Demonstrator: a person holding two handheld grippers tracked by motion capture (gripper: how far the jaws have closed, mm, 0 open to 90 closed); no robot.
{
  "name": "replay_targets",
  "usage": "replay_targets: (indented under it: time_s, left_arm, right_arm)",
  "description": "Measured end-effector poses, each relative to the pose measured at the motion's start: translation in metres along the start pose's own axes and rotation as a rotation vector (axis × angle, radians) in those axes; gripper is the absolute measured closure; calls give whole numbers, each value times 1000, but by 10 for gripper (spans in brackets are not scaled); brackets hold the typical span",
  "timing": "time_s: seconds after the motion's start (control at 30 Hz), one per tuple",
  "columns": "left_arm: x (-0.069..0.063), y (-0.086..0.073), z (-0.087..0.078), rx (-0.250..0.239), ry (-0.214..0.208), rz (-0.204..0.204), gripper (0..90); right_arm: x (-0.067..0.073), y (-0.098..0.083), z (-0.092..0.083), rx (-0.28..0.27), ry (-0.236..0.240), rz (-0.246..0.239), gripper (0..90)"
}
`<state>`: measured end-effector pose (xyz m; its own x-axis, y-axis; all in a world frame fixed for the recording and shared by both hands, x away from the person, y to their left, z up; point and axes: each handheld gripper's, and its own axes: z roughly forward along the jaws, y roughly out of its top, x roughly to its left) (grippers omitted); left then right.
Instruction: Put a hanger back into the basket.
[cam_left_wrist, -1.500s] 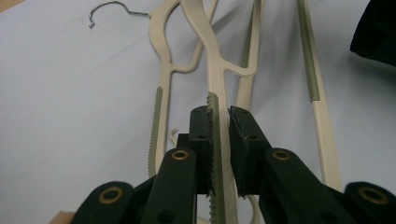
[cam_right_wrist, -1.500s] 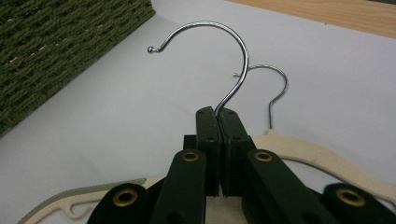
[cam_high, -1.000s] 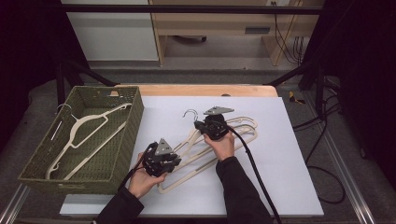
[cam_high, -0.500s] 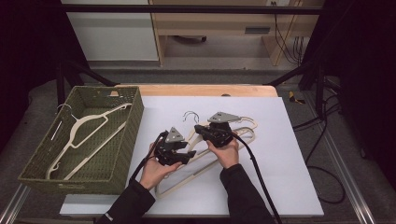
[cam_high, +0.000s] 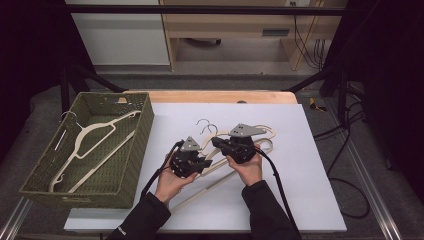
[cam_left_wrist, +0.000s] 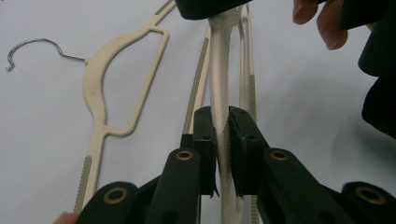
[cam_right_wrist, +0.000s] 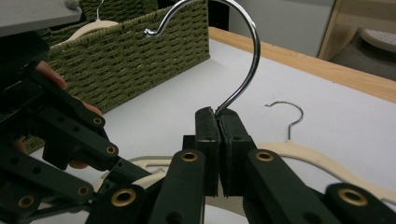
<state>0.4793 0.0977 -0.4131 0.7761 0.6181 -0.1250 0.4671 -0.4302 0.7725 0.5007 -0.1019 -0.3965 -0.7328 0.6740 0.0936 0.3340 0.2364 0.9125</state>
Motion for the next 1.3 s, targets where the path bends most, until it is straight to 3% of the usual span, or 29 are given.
replay_targets:
  time_s: [0.13,0.23,0.27,0.3,0.37,0.5,0.67,0.83,0.93,0.97,1.2,1.3]
  left_arm:
    - [-2,1,-3,-12,-13,1,835]
    - [-8,2,-8,-27,-30,9,849]
    - [-8,2,-8,-27,-30,9,856]
    - [-11,2,-11,-38,-43,5,859]
    - [-16,4,-16,-48,-21,23,861]
    - [-18,7,-20,-57,-14,28,861]
    - [-21,10,-36,-91,-18,41,861]
    - [-21,16,-57,-124,1,60,861]
    - [-16,21,-76,-143,26,71,861]
    - [-16,21,-76,-143,26,71,861]
    - [-7,37,-121,-191,40,78,861]
    - [-3,40,-132,-199,48,83,861]
  right_arm:
    - [2,0,-10,-18,8,4,807]
    - [6,0,-32,-35,23,-8,709]
    - [6,0,-32,-35,23,-8,709]
    - [7,-2,-46,-49,22,-19,657]
    - [8,-5,-59,-64,26,-20,619]
    - [7,-10,-76,-79,0,-24,558]
    - [-4,-22,-100,-106,-69,7,355]
    - [-12,-30,-113,-107,-138,17,195]
    - [-13,-34,-120,-111,-157,22,121]
    - [-14,-35,-123,-107,-158,19,105]
    - [-20,-46,-139,-105,-202,32,53]
    - [-22,-49,-146,-113,-211,36,43]
